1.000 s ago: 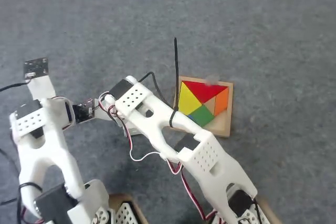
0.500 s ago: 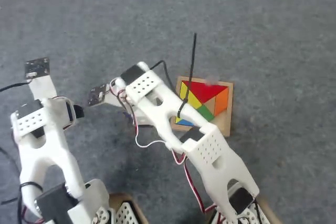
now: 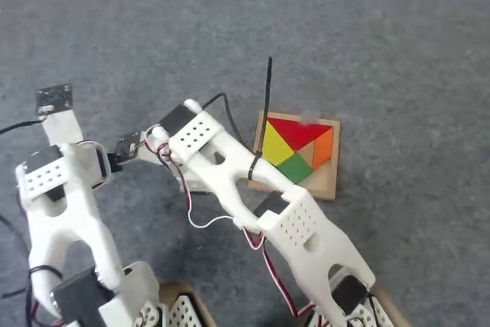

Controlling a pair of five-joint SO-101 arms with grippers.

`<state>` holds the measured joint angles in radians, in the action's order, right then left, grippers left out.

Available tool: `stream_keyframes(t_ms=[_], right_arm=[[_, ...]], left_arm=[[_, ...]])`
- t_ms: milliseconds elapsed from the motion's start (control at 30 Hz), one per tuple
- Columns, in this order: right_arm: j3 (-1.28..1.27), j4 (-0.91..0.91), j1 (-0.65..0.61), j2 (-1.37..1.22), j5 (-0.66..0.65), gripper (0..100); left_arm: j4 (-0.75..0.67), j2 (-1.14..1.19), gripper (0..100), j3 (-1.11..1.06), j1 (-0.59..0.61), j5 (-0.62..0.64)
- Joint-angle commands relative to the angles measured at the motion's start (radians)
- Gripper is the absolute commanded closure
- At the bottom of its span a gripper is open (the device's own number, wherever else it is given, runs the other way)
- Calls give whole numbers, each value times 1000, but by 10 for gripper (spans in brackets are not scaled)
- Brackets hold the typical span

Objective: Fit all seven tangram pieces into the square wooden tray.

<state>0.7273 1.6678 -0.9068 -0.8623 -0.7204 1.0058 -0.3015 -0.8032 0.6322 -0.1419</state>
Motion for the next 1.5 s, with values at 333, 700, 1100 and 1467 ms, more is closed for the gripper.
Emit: stream_keyframes(t_ms=[333, 700, 1100, 1467], right_arm=[[51, -102, -2, -82, 11, 709], [51, -88, 10, -96, 11, 823], [199, 125, 42, 10, 11, 844], [-250, 134, 196, 576, -57, 842]], left_arm=[[-12, -48, 754, 27, -2, 12], [-12, -48, 754, 27, 0, 12], [-12, -48, 754, 27, 0, 12], [-12, -48, 754, 27, -2, 12]])
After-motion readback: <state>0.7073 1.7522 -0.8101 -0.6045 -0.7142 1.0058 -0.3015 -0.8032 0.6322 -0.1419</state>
